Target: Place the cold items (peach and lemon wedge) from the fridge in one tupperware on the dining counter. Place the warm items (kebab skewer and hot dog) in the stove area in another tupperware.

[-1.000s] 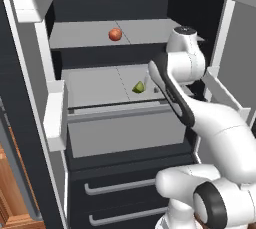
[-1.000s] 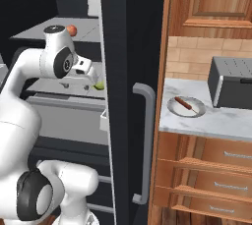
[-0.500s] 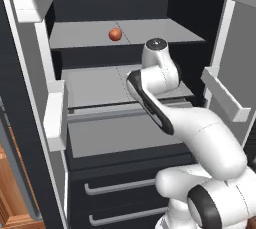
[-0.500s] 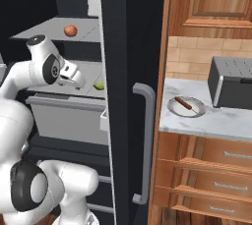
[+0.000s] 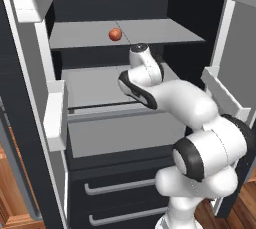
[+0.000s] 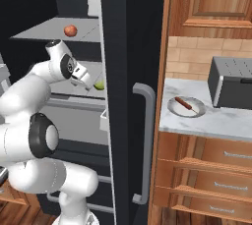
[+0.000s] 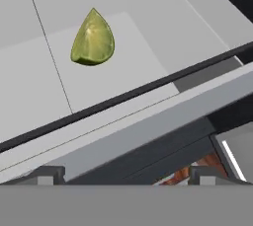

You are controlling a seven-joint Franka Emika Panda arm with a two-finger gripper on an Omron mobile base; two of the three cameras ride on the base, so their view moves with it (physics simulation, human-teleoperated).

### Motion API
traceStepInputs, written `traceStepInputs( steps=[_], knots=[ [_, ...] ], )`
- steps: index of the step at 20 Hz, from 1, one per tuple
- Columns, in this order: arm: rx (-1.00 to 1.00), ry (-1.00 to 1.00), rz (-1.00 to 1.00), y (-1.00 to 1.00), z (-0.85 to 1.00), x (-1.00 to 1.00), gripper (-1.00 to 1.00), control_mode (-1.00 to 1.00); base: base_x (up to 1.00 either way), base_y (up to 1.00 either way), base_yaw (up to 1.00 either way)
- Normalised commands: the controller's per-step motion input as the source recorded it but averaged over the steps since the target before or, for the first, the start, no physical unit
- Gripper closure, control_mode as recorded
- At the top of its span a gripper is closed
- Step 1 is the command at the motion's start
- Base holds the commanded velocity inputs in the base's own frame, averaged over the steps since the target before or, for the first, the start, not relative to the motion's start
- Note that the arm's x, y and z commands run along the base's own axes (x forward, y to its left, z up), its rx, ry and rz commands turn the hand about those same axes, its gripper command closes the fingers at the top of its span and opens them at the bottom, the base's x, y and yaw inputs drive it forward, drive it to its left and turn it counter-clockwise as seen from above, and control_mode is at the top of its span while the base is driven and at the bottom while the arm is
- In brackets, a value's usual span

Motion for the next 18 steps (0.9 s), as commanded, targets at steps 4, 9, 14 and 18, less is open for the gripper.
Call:
traceStepInputs(
  steps=[4,9,14,18],
  knots=[
    [-0.01,0.07,-0.06,0.0,-0.34,0.76,-1.0,-1.0,0.0,0.0,0.0],
    [-0.02,0.07,-0.01,-0.03,-0.36,0.71,-1.0,-1.0,0.0,0.0,0.0],
    [-0.02,0.03,0.0,-0.05,-0.34,0.67,-1.0,-1.0,0.0,0.0,0.0],
    [-0.01,0.0,-0.03,-0.13,-0.38,0.61,-1.0,-1.0,0.0,0.0,0.0]
  ],
)
